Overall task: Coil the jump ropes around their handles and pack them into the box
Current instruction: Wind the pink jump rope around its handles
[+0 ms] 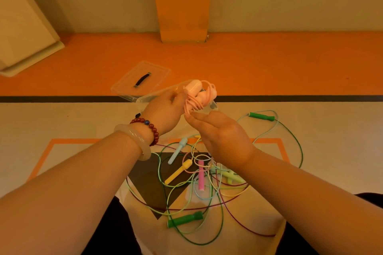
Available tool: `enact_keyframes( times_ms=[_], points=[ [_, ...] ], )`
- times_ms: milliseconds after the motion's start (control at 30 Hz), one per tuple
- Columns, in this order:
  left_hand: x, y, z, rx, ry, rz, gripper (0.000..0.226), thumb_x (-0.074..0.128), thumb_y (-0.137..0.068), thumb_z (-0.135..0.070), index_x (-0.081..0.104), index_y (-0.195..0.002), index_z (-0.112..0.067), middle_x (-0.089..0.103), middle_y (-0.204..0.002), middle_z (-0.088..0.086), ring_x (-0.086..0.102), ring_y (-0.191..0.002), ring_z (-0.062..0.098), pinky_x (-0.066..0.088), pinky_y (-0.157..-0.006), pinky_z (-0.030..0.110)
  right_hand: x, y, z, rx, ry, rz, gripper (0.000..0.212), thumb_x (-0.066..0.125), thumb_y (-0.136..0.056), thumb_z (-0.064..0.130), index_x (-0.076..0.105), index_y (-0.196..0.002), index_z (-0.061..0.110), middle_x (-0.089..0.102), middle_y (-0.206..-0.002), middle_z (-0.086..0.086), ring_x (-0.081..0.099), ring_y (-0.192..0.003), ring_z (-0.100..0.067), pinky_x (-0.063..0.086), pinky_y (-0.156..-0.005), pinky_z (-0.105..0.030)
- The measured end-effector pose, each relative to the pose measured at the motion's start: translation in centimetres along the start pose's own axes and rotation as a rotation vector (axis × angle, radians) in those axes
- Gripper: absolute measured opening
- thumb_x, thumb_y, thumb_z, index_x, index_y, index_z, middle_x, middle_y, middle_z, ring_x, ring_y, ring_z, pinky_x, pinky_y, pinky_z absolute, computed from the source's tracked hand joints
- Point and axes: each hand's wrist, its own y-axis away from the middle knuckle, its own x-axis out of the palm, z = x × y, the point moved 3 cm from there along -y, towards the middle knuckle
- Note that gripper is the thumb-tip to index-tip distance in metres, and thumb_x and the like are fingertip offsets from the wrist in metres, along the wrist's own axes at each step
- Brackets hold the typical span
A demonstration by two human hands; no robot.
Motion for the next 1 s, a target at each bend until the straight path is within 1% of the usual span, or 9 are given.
enact_keyframes(
  times_ms=[100,200,300,367,467,600,767,867,1000],
  points=[
    [-0.2,-0.1,-0.1,0.081,0.096,0.018,0.027,0.027,-0.104,-0.040,0.049,-0.117,-0.034,0.055,-0.080,-0.009,0.049,-0.063,0.005,0.036,-0.053,0.025,-0.2,0.1,-0.8,0.153,-0.120,-0.103,0.030,0.066,-0.085,0.015,0.070,-0.113,0.005,0.073,-0.105,-0.010,0.069,-0.090,-0.020,0.055,-0.079,-0.029],
    [-0.2,-0.1,-0.1,0.107,0.082,0.015,0.023,0.029,-0.104,-0.037,0.051,-0.108,-0.033,0.056,-0.081,-0.011,0.051,-0.067,0.005,0.036,-0.055,0.022,-0.4,-0.1,-1.3,0.534,-0.448,-0.125,0.018,0.063,-0.091,0.021,0.073,-0.106,0.014,0.073,-0.093,0.002,0.060,-0.080,0.007,0.044,-0.071,-0.006],
    [-0.2,0.1,-0.1,0.090,0.038,0.004,0.022,0.029,-0.104,-0.036,0.050,-0.105,-0.030,0.054,-0.075,-0.007,0.049,-0.062,0.011,0.034,-0.052,0.026,0.2,-0.3,-2.0,0.783,-0.645,0.003,0.014,0.064,-0.091,0.019,0.063,-0.102,0.028,0.067,-0.079,0.009,0.056,-0.068,0.006,0.039,-0.062,-0.004],
    [-0.1,0.2,-0.2,0.103,0.037,0.001,0.024,0.029,-0.104,-0.037,0.051,-0.102,-0.028,0.054,-0.072,-0.005,0.048,-0.059,0.011,0.033,-0.051,0.027,0.4,-0.3,-2.4,0.812,-0.703,0.085,0.005,0.062,-0.092,0.020,0.066,-0.094,0.023,0.064,-0.072,0.009,0.056,-0.063,0.006,0.042,-0.061,-0.007],
    [0.0,0.4,-0.5,0.128,0.062,-0.017,0.026,0.029,-0.103,-0.038,0.052,-0.097,-0.028,0.055,-0.071,-0.003,0.048,-0.059,0.014,0.037,-0.054,0.029,0.9,0.1,-2.7,0.880,-0.810,0.167,0.017,0.057,-0.095,0.026,0.063,-0.083,0.016,0.064,-0.068,0.002,0.057,-0.060,-0.003,0.049,-0.064,-0.018],
    [-0.6,0.1,-0.5,0.119,0.159,-0.058,0.032,0.029,-0.104,-0.034,0.056,-0.096,-0.019,0.055,-0.076,0.002,0.051,-0.067,0.019,0.042,-0.064,0.034,1.3,1.4,-3.1,0.838,-0.835,0.323,0.028,0.043,-0.101,0.031,0.056,-0.081,0.018,0.065,-0.070,0.002,0.055,-0.060,0.001,0.044,-0.062,-0.011],
    [-0.6,-0.2,0.5,0.072,0.164,0.002,0.030,0.027,-0.104,-0.033,0.054,-0.109,-0.020,0.051,-0.069,0.000,0.046,-0.059,0.017,0.034,-0.051,0.027,1.7,3.7,-5.7,0.859,-0.717,0.435,0.019,0.044,-0.101,0.028,0.059,-0.089,0.023,0.059,-0.065,0.004,0.061,-0.069,-0.014,0.052,-0.073,-0.035],
    [-0.4,-0.5,0.8,0.071,0.188,0.091,0.038,0.027,-0.104,-0.035,0.032,-0.142,-0.042,0.050,-0.064,-0.002,0.044,-0.044,0.008,0.033,-0.040,0.023,2.0,3.9,-6.2,0.853,-0.654,0.449,0.021,0.043,-0.101,0.026,0.060,-0.089,0.025,0.055,-0.065,0.004,0.057,-0.064,-0.011,0.047,-0.067,-0.029],
    [-0.6,-0.1,0.3,0.186,-0.002,0.164,0.038,0.029,-0.105,-0.024,0.032,-0.138,-0.042,0.051,-0.071,-0.011,0.046,-0.049,0.003,0.034,-0.038,0.012,2.9,4.4,-6.2,0.875,-0.638,0.476,0.022,0.044,-0.101,0.024,0.061,-0.088,0.022,0.056,-0.064,0.002,0.055,-0.062,-0.011,0.047,-0.063,-0.023]
  ],
)
